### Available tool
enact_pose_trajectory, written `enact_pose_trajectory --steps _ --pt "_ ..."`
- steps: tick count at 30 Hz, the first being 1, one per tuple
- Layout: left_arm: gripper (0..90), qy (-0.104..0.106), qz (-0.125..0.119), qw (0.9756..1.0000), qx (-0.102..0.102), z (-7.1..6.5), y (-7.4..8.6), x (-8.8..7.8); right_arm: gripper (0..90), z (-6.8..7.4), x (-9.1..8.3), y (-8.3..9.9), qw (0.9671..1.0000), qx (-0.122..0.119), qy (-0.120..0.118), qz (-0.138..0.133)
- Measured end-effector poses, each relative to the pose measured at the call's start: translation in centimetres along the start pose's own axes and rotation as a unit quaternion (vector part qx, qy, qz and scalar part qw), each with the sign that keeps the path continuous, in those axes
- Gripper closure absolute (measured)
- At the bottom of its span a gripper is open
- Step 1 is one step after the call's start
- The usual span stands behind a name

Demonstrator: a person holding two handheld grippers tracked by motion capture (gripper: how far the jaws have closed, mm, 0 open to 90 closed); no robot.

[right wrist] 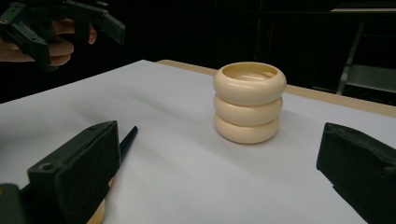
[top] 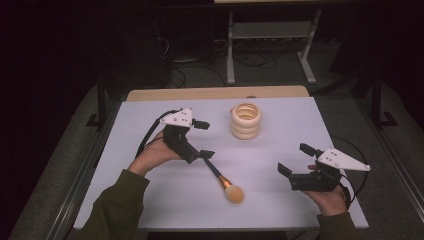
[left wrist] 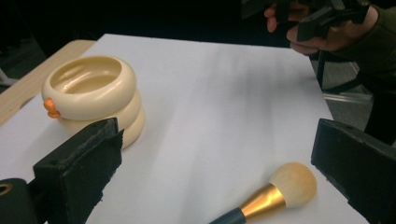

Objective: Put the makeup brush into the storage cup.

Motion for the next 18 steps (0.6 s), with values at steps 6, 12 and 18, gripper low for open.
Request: enact_pose_trajectory --steps 6,12,18 --pt "1.6 0.013 0.027 0.9995 0.008 0.0 -0.2 0.6 0.0 0.0 0.0 0.0 1.0000 -0.002 -0.001 0.001" --pt "1.6 0.026 0.061 0.9977 0.018 -0.1 -0.2 1.4 0.0 0.0 0.0 0.0 1.0000 -0.001 0.000 0.000" --pt "1.6 0.035 0.081 0.9958 0.024 -0.4 -0.2 2.1 0.0 0.1 0.0 0.0 1.0000 0.001 -0.001 0.000"
Point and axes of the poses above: each handheld gripper's, and its own axes: x roughly forward along the jaws, y roughly out of its underside, z roughly to its left, the point moved 2 cm from there along x, roughly forward along the jaws, and after that the axes turned 1 degree about -x, right-handed, at the moved point
